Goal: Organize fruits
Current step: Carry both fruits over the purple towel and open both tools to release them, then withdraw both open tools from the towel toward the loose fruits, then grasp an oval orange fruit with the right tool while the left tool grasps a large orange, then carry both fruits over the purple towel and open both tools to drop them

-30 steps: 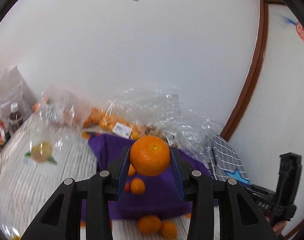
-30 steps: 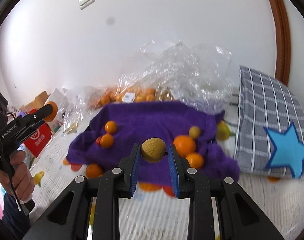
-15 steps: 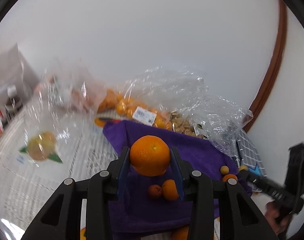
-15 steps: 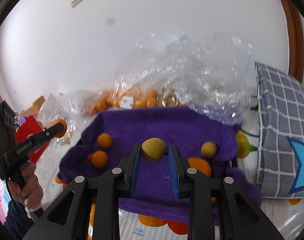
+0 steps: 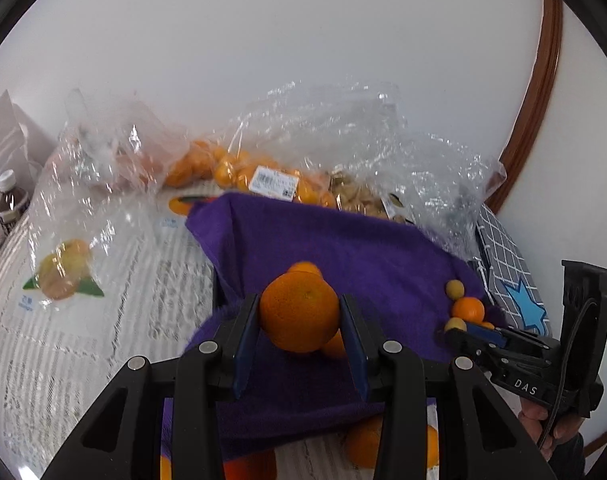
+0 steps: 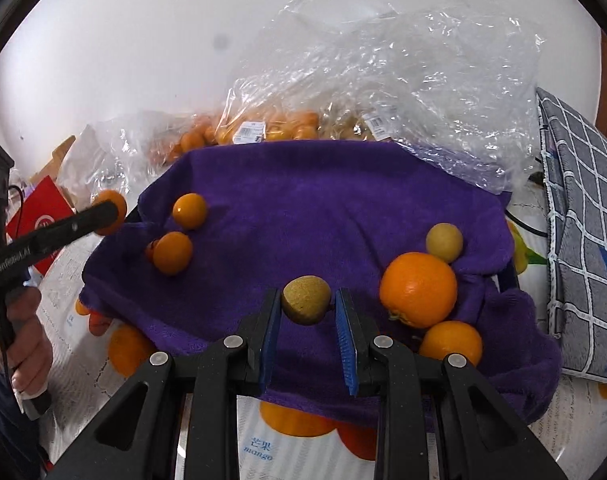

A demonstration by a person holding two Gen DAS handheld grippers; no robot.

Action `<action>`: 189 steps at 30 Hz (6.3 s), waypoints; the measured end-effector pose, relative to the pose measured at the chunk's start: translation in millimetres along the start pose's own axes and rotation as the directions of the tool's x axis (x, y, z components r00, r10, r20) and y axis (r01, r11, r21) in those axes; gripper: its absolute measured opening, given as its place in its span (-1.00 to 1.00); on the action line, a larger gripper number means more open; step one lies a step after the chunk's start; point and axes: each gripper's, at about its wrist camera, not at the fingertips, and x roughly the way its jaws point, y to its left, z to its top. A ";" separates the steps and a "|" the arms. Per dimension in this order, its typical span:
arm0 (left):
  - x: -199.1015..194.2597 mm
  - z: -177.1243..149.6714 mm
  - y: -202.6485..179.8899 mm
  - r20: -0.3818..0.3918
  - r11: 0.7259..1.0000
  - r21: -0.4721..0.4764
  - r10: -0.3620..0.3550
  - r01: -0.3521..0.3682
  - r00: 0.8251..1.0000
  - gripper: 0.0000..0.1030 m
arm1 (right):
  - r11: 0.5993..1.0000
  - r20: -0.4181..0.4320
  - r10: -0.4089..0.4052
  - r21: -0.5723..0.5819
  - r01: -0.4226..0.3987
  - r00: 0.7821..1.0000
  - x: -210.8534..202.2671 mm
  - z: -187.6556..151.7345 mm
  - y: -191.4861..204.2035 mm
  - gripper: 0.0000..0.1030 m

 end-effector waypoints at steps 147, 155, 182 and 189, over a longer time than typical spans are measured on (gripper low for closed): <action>-41.7 -70.2 -45.4 0.003 0.993 0.054 -0.106 0.106 0.994 -0.23 | 1.000 0.087 0.010 0.017 -0.011 0.996 -92.4 -87.1 -21.4 -0.35; -48.2 -65.7 -35.5 0.038 0.997 0.022 -0.081 0.080 0.996 -0.23 | 0.998 0.119 -0.011 0.062 0.004 0.993 -98.5 -83.7 -29.3 -0.35; -53.6 -27.3 -24.8 0.071 0.996 -0.064 -0.064 0.068 0.995 -0.23 | 1.000 0.188 -0.006 -0.010 0.008 0.982 -98.8 4.2 -26.3 -0.35; -41.5 2.0 -40.0 0.065 0.998 -0.024 -0.050 0.051 0.997 -0.23 | 1.000 0.157 -0.011 -0.012 0.013 0.987 -74.7 24.5 -32.0 -0.35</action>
